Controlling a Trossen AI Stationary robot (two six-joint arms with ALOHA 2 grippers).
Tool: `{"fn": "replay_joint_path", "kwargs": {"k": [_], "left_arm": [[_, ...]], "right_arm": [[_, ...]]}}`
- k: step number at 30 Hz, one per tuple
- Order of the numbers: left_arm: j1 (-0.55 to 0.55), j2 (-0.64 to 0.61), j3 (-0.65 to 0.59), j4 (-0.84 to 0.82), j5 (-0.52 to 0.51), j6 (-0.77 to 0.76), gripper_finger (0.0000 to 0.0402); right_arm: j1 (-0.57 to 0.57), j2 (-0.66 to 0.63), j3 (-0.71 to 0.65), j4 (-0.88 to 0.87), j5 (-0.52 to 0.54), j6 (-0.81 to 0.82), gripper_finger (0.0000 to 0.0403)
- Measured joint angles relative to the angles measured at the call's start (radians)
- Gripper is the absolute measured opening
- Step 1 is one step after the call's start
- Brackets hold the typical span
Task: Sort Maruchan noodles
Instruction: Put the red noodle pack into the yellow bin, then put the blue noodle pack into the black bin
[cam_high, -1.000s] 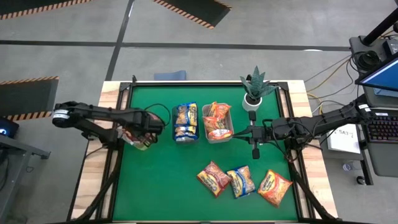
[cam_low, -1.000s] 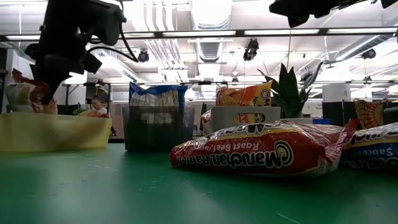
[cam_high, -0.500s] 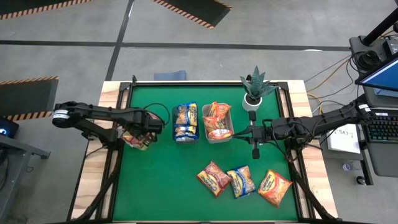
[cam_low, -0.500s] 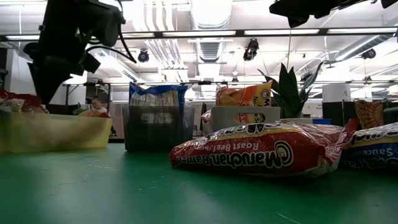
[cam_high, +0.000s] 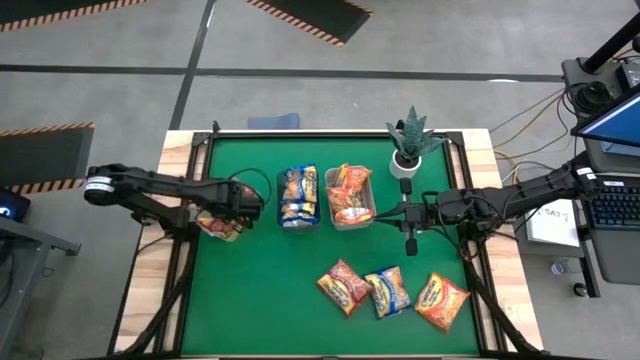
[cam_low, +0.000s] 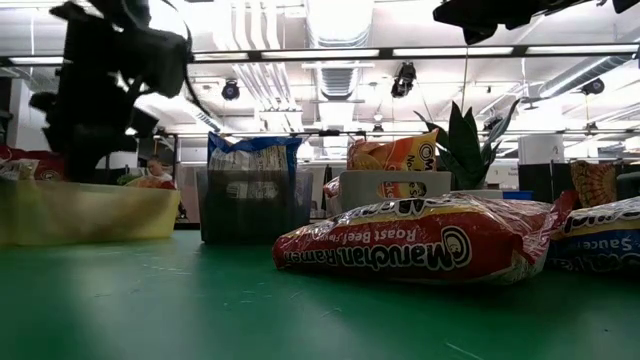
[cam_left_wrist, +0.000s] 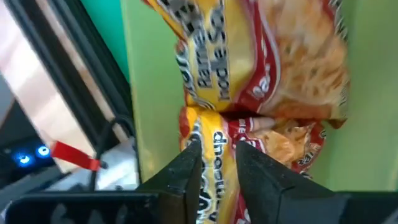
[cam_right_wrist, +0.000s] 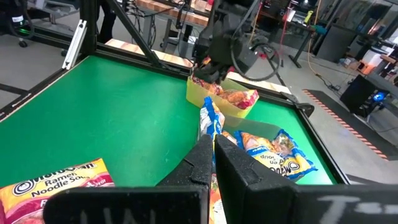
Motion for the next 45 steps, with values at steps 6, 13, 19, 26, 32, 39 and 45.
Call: {"fn": "replay_joint_path", "kwargs": {"k": [6,13,19,26,32,39,45], "left_arm": [[-0.002,0.000,-0.055,0.043,0.049,-0.014,0.0066],[-0.018,0.000,0.085,-0.052,0.042,0.030,0.0056],[-0.130,-0.001,0.269,-0.006,-0.178,0.067,0.0049],[-0.385,-0.001,0.315,0.532,-0.382,0.469,0.0043],[-0.556,0.009,0.234,1.020,-0.389,0.975,0.0043],[-0.573,0.039,0.211,1.103,-0.393,1.049,0.0043],[-0.569,0.072,0.211,1.109,-0.399,1.047,0.0043]], "right_arm": [[0.000,0.000,0.000,0.000,0.000,0.008,0.0009],[0.000,0.000,0.000,-0.001,0.040,0.017,0.0009],[0.000,0.000,0.000,-0.023,0.050,0.119,0.0009],[0.004,0.012,0.000,-0.080,0.047,0.413,0.0009],[0.059,0.098,-0.011,-0.104,0.016,0.708,0.0009],[0.153,0.249,0.014,-0.108,-0.090,0.991,0.0009],[0.221,0.377,0.087,-0.233,-0.272,1.243,0.0009]]}}
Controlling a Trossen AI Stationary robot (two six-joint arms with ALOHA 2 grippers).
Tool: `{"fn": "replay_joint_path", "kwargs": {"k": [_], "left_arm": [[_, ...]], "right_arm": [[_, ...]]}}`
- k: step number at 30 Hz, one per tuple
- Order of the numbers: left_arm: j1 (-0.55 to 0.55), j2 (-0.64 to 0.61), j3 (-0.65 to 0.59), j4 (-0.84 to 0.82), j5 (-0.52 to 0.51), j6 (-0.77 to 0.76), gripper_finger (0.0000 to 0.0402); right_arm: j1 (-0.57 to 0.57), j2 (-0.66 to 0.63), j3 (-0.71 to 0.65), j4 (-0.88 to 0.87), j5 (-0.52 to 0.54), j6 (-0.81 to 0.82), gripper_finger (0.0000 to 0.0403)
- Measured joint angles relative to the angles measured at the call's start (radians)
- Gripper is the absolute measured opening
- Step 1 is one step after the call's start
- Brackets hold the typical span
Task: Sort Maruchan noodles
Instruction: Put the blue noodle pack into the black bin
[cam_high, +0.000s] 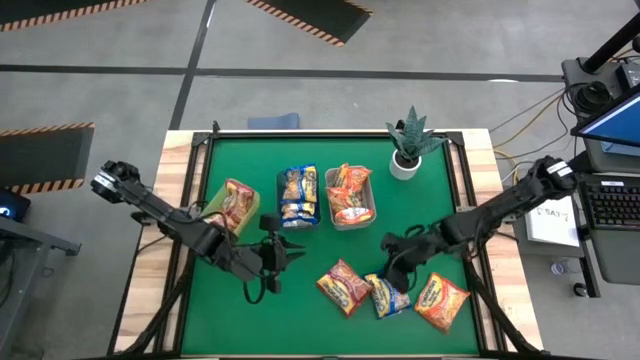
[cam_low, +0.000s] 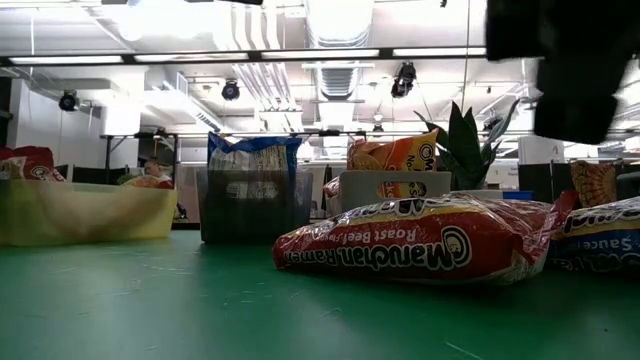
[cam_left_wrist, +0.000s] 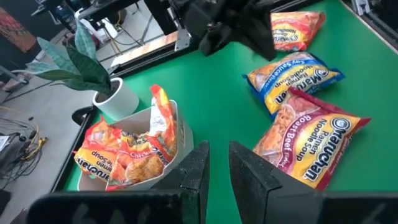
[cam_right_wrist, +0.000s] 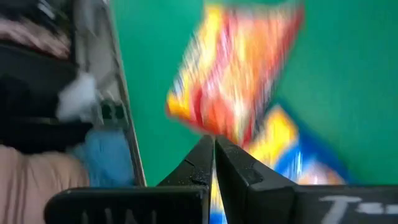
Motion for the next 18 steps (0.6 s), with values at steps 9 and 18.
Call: {"fn": "replay_joint_path", "kwargs": {"k": [9,18], "left_arm": [[0.001,0.022,0.003,0.010,-0.003,-0.006,0.0043],[0.002,0.022,0.003,0.015,-0.003,-0.007,0.0043]], "right_arm": [[0.088,0.184,0.280,-0.740,-0.028,0.239,0.0009],[0.107,0.304,0.374,-0.797,-0.055,0.258,0.0019]]}}
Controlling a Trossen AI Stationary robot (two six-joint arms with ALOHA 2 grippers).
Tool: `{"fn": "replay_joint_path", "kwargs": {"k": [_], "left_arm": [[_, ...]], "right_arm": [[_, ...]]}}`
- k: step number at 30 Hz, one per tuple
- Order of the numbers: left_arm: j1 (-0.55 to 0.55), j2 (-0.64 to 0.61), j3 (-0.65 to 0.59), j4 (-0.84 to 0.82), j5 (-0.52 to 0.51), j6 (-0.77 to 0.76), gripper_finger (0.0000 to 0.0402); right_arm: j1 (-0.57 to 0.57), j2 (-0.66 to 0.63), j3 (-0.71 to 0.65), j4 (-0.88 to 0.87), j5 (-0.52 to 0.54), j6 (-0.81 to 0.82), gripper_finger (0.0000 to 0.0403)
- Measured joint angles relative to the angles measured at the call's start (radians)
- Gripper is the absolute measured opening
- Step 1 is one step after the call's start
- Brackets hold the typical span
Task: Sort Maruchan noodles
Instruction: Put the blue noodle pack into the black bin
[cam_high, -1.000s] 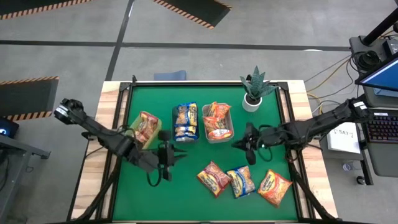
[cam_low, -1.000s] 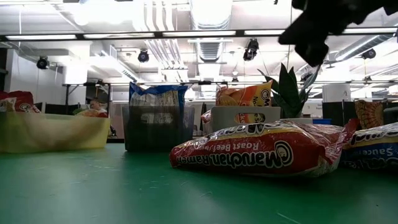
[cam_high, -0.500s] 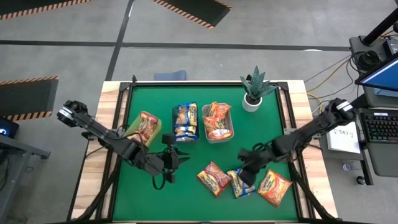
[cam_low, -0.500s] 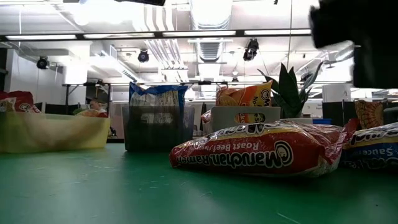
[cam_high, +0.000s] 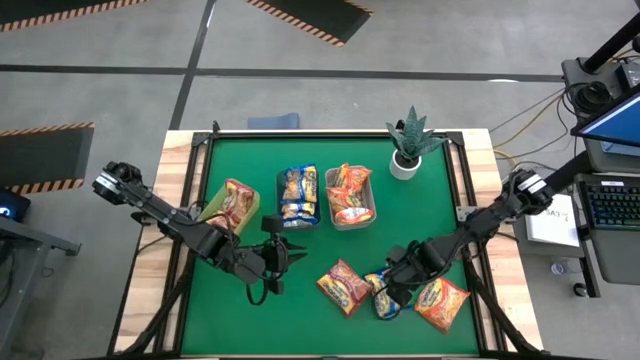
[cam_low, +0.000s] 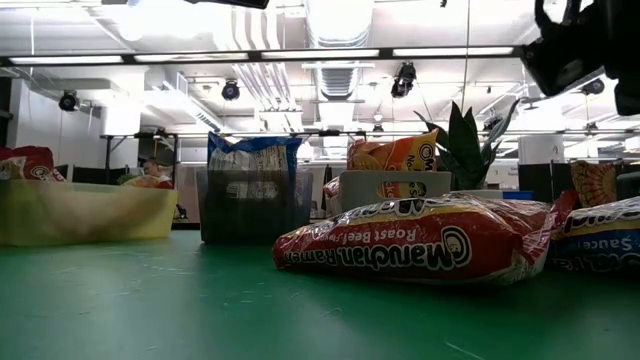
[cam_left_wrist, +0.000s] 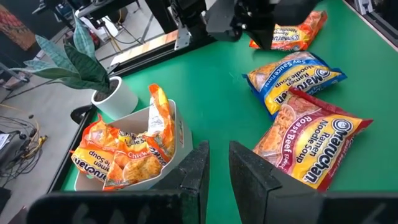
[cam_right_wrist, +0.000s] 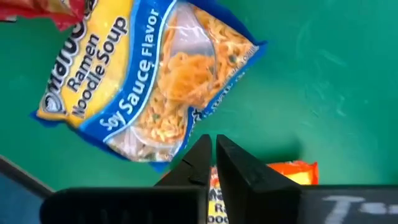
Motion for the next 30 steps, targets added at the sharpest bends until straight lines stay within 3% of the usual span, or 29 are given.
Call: {"fn": "replay_joint_path", "kwargs": {"k": [4,14,19,24,30], "left_arm": [[0.000,0.000,0.000,0.004,0.000,-0.020,0.0043],[0.004,0.000,0.000,0.007,0.000,-0.036,0.0043],[0.005,0.000,0.000,0.008,-0.001,-0.040,0.0043],[0.007,0.000,0.000,0.009,-0.001,-0.040,0.0043],[0.021,0.000,-0.001,0.033,-0.001,-0.040,0.0043]], "right_arm": [[0.000,0.035,0.015,0.014,0.003,0.000,0.0059],[0.000,0.060,0.006,0.103,0.008,-0.035,0.0212],[0.000,0.060,-0.043,0.204,0.010,-0.027,0.0257],[-0.003,0.057,-0.123,0.365,0.014,-0.025,0.0248],[-0.017,0.059,-0.140,0.389,0.114,-0.078,0.0163]]}}
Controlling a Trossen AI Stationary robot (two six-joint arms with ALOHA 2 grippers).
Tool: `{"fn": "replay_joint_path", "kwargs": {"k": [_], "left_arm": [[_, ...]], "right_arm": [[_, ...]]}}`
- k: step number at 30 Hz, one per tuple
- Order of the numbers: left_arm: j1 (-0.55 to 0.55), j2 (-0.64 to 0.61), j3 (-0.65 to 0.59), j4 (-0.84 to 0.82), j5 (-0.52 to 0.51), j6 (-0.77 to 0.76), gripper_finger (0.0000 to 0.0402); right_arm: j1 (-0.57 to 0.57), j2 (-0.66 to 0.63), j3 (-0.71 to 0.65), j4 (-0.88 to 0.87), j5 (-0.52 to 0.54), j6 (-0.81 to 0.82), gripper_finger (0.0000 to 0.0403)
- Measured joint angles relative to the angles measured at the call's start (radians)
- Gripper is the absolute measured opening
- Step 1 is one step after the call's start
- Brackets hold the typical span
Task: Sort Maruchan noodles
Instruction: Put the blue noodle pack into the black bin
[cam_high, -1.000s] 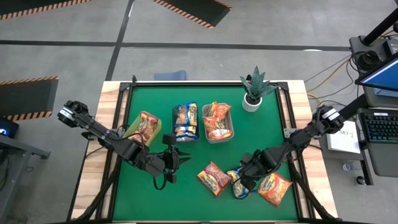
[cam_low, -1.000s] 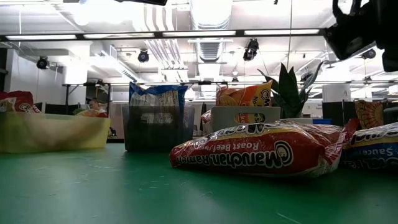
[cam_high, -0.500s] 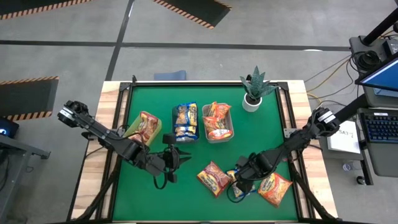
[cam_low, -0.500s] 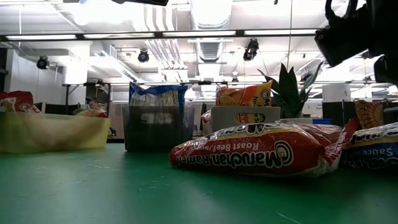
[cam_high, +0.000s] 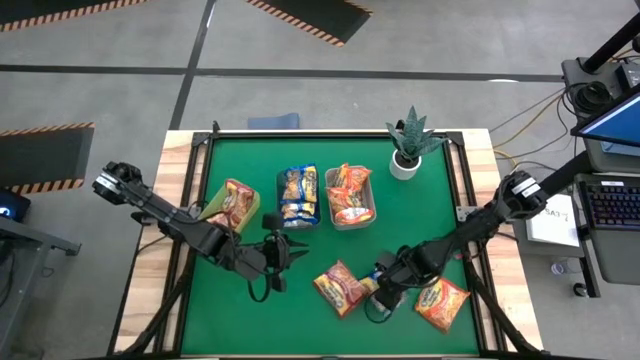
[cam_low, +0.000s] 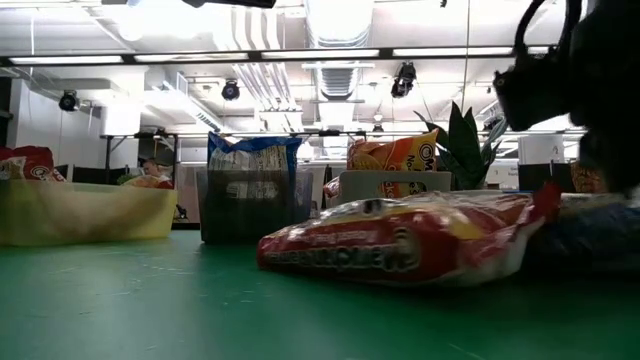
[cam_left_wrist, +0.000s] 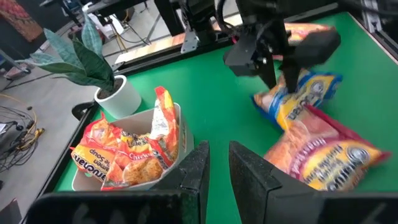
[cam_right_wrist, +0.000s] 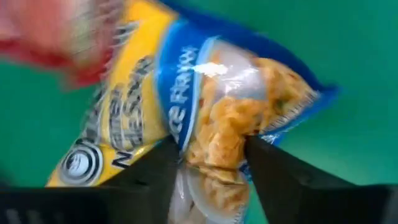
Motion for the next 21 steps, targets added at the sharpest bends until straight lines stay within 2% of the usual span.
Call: {"fn": "replay_joint_path", "kwargs": {"k": [7,12,21], "left_arm": [[0.019,0.000,0.000,0.039,0.000,0.006,0.0042],[0.025,0.000,0.000,0.059,0.000,0.008,0.0042],[0.028,0.000,0.000,0.116,-0.003,0.042,0.0042]], "right_arm": [[-0.021,-0.002,0.001,0.004,0.117,-0.146,0.0026],[-0.030,-0.039,-0.002,-0.013,0.173,-0.261,0.0011],[-0.030,-0.165,-0.004,0.014,0.339,-0.467,0.0009]]}}
